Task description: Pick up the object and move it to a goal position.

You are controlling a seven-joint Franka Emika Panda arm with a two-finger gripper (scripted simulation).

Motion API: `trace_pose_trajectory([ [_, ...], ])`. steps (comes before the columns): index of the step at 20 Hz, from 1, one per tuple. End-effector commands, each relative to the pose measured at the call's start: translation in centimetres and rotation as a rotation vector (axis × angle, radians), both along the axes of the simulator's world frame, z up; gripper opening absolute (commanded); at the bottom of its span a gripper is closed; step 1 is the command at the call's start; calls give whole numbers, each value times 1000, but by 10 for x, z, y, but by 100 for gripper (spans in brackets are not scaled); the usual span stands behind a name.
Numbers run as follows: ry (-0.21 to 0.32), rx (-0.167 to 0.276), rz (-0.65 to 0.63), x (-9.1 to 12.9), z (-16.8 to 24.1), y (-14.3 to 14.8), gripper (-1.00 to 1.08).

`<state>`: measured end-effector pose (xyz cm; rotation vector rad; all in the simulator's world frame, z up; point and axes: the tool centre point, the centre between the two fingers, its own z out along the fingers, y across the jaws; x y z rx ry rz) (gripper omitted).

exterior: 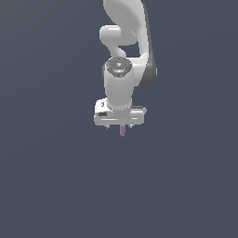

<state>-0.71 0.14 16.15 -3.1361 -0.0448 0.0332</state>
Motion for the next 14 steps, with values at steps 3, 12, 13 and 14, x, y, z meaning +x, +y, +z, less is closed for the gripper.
trace_pose_trajectory([
  [3, 2, 0, -1, 0, 0, -1, 100],
  [12, 31, 4, -18, -6, -1, -15, 100],
  [13, 30, 4, -17, -6, -1, -14, 100],
  [14, 29, 4, -18, -6, -1, -14, 100],
])
